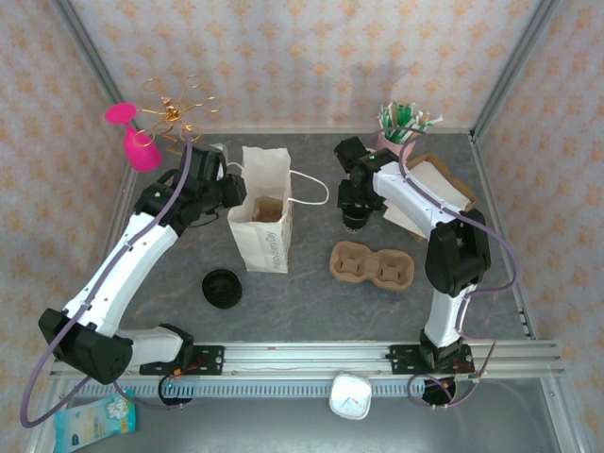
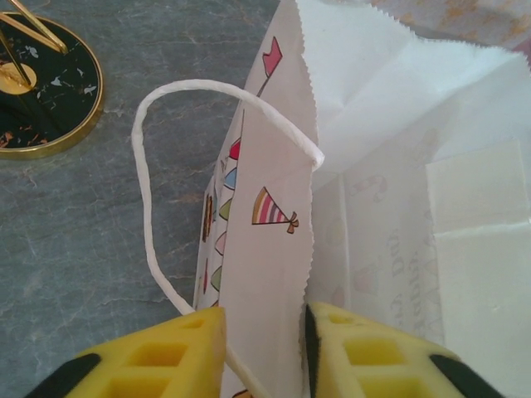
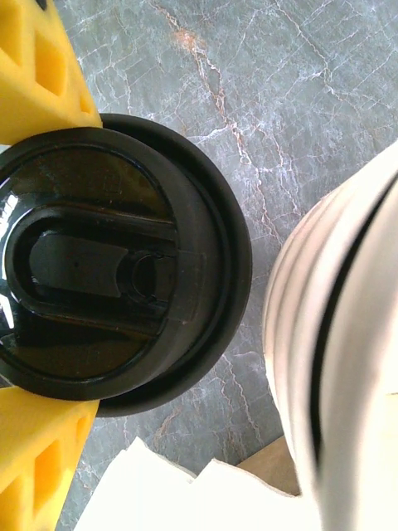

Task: Pack the takeout coffee

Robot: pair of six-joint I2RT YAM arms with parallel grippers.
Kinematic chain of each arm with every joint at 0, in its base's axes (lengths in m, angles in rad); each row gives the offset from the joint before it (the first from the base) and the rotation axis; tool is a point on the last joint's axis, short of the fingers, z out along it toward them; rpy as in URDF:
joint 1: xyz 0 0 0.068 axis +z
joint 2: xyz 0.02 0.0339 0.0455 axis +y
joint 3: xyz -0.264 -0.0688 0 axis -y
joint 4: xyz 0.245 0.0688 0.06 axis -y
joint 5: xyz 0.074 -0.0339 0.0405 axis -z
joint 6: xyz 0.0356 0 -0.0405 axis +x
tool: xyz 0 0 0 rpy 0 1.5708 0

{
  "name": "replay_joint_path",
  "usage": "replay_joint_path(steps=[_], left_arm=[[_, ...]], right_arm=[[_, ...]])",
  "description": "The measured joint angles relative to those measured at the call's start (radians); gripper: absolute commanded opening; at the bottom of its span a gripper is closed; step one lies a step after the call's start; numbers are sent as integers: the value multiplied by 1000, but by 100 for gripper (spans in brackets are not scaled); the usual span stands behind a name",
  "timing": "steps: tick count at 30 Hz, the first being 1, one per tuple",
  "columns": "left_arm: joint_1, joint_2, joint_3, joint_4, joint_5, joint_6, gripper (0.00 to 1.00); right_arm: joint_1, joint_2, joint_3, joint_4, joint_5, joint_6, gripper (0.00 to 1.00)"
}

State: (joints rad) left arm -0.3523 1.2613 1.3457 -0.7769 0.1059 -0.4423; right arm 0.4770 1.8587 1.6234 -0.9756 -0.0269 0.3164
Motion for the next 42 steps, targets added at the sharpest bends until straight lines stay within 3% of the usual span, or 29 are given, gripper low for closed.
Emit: replay_joint_path(steps=[22, 31, 42], left_arm=[[15, 5, 15, -8, -40, 21, 9], [26, 11, 26, -5, -40, 22, 0], [38, 71, 134, -27, -92, 53, 0]], right_arm=[[26, -108, 5, -134, 2, -3, 63], [69, -124, 141, -249, 18, 18, 62], [112, -201, 169, -302, -4, 58, 60]])
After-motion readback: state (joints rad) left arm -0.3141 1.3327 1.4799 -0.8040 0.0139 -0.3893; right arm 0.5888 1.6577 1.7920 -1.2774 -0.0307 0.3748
